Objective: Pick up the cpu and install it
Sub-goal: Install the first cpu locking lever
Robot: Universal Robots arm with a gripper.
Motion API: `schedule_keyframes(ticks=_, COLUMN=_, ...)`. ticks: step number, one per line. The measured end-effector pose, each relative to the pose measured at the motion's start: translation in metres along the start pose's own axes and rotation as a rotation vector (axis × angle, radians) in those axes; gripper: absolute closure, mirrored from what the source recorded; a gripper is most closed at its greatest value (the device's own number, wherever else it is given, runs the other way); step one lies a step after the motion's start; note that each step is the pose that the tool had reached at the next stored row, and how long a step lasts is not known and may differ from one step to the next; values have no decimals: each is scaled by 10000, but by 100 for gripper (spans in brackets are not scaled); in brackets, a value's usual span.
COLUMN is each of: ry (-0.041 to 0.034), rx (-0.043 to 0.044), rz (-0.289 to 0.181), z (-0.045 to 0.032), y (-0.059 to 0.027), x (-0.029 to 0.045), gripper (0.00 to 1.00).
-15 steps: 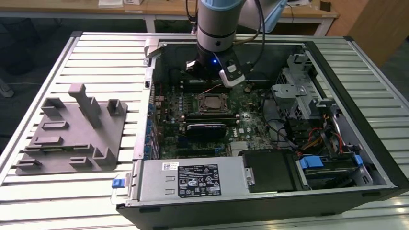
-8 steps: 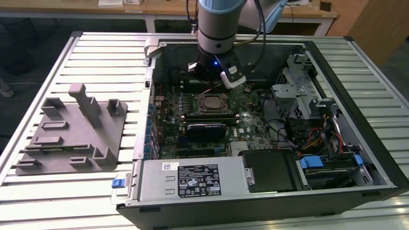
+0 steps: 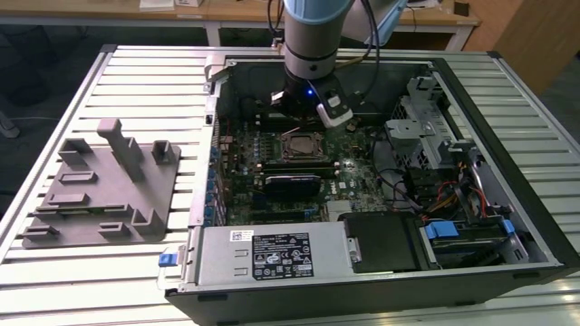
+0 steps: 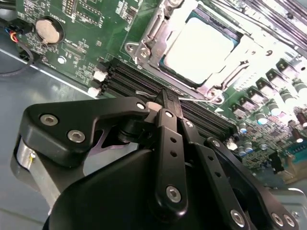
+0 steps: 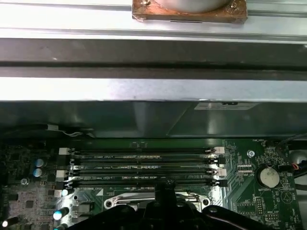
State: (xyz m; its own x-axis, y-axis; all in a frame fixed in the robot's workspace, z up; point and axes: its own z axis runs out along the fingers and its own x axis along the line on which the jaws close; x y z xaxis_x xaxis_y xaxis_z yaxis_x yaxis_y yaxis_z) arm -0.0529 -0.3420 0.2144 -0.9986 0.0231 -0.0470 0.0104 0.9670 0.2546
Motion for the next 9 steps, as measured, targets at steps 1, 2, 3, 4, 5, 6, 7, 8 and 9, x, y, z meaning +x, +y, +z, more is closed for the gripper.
schedule_keyframes(ticks=1, ry=-37, rx=-1, rz=-11, z=5, y=-1, x=-2, gripper=89)
schedule_keyframes(ticks=2, ry=-84, rx=-1, rz=-24, z=10, y=-3, x=-4, gripper=89)
schedule_keyframes(ticks=3, ry=-139, rx=-3, rz=-39, z=15, y=-4, x=-5, gripper=89)
schedule_keyframes(ticks=4, ry=-201, rx=-6, rz=-55, z=20, y=-5, x=-5, gripper=89)
schedule_keyframes(ticks=5, ry=-266, rx=-8, rz=-72, z=24, y=-6, x=-5, gripper=89)
schedule_keyframes(ticks=6, ry=-334, rx=-10, rz=-89, z=29, y=-7, x=-5, gripper=89)
schedule_keyframes(ticks=7, ry=-396, rx=-12, rz=-106, z=33, y=-8, x=-5, gripper=89)
schedule_keyframes(ticks=8, ry=-435, rx=-11, rz=-116, z=34, y=-8, x=-5, gripper=89)
schedule_keyframes(ticks=9, ry=-438, rx=-10, rz=-118, z=34, y=-8, x=-5, gripper=89)
